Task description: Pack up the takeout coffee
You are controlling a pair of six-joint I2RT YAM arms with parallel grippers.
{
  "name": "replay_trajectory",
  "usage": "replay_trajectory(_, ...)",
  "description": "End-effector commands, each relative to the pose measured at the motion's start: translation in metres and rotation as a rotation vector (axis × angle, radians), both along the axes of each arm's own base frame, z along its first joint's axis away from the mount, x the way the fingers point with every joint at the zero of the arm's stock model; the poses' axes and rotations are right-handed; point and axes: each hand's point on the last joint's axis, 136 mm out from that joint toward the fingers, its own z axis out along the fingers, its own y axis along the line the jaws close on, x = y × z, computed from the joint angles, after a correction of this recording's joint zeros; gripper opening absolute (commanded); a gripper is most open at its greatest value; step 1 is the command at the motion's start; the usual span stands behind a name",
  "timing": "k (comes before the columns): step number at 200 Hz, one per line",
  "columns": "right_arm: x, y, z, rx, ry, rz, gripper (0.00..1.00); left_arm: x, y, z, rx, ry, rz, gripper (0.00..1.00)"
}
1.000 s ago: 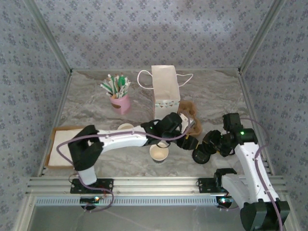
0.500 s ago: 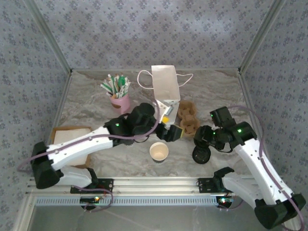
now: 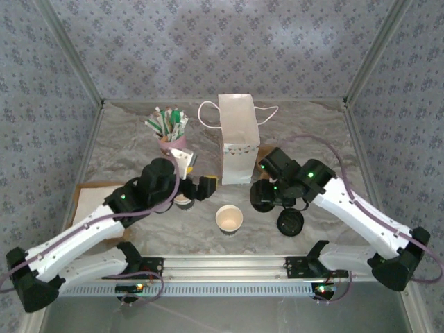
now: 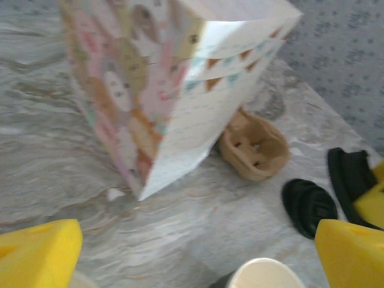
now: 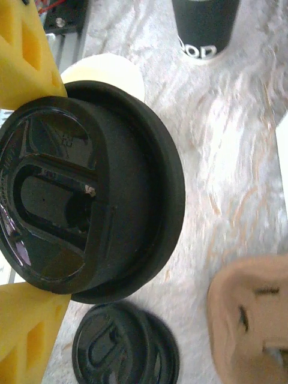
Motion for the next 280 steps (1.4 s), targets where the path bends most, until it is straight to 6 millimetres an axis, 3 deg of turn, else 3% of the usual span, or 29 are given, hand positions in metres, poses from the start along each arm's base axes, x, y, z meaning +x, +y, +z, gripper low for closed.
replay_trajectory(1, 0.001, 0.022, 0.008, -0.007, -0.017, 0.072, 0.67, 0.011, 0.023, 0.010, -0.035, -0.110, 0.095, 0.99)
replay_trajectory(49, -0.008, 0.059, -0.005, -0.073, 0.067, 0.210, 0.68, -0.001, 0.039, 0.009, -0.115, -0.205, 0.092, 1.00)
replay_trajectory(86, -0.017, 0.071, -0.014, -0.149, 0.131, 0.286, 0.69, -0.014, 0.027, -0.002, -0.123, -0.203, -0.019, 0.99)
replay_trajectory(117, -0.029, 0.083, -0.020, -0.175, 0.174, 0.338, 0.69, -0.030, 0.021, 0.011, -0.183, -0.216, -0.105, 0.99)
replay_trajectory(171, -0.041, 0.088, -0.035, -0.250, 0.217, 0.380, 0.69, -0.035, 0.039, 0.020, -0.224, -0.275, -0.053, 0.99)
replay_trajectory(280, -0.036, 0.096, -0.048, -0.303, 0.221, 0.393, 0.70, -0.030, 0.074, 0.021, -0.244, -0.342, 0.104, 0.99)
